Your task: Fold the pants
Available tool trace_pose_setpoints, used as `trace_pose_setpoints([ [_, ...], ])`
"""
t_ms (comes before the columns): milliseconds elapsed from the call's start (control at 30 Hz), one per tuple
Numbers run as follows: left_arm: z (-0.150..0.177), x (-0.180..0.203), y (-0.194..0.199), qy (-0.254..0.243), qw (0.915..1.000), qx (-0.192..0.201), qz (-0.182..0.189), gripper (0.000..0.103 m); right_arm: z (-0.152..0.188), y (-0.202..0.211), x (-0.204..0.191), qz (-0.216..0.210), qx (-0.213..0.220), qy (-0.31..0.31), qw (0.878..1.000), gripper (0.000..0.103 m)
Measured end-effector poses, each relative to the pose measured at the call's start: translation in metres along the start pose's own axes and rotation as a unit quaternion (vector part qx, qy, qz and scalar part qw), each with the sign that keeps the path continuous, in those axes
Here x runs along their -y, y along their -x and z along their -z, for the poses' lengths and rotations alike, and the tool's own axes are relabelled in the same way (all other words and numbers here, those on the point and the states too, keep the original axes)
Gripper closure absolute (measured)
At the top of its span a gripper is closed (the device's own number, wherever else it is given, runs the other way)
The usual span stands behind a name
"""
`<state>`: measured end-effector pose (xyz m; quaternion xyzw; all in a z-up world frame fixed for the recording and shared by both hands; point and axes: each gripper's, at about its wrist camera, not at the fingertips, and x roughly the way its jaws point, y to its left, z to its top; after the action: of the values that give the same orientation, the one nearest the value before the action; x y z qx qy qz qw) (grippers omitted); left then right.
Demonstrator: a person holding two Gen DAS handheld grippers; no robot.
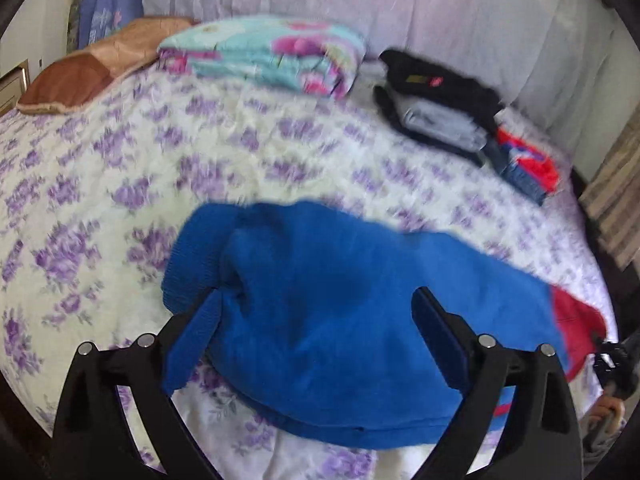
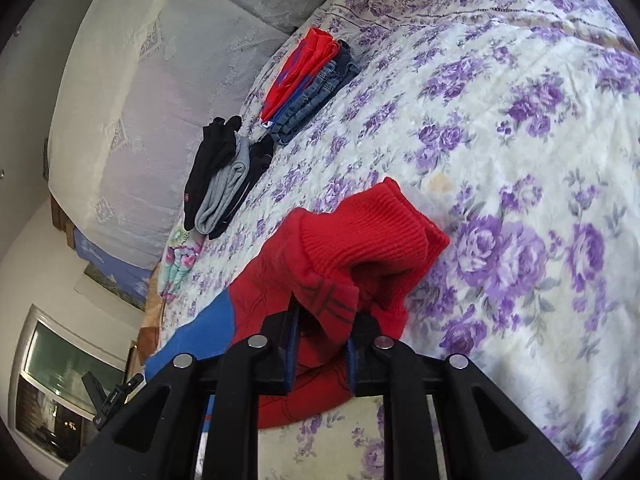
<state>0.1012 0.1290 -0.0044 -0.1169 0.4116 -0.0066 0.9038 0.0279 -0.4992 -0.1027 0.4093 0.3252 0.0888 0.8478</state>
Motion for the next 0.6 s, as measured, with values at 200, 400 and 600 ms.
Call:
trace_pose_setpoints([
  [200, 0.022, 0.003, -0.007, -0.071, 0.997, 0.006, -0.03, 0.01, 0.004, 0.011, 0.008, 0.014, -0.03, 0.006, 0.999, 0.082],
  [400, 0.016, 0.002, 0.02, -0.02, 0.9982, 0.035, 0.044, 0.01, -0.013, 0.027, 0.009, -0.022, -0.008, -0.064, 0.998, 0.048],
  [600, 0.019, 0.019, 0.006, -0.032, 0.9969, 0.015, 0.07, 0.007, -0.021, 0.023, 0.017, -0.064, 0.018, -0.104, 0.992, 0.082],
])
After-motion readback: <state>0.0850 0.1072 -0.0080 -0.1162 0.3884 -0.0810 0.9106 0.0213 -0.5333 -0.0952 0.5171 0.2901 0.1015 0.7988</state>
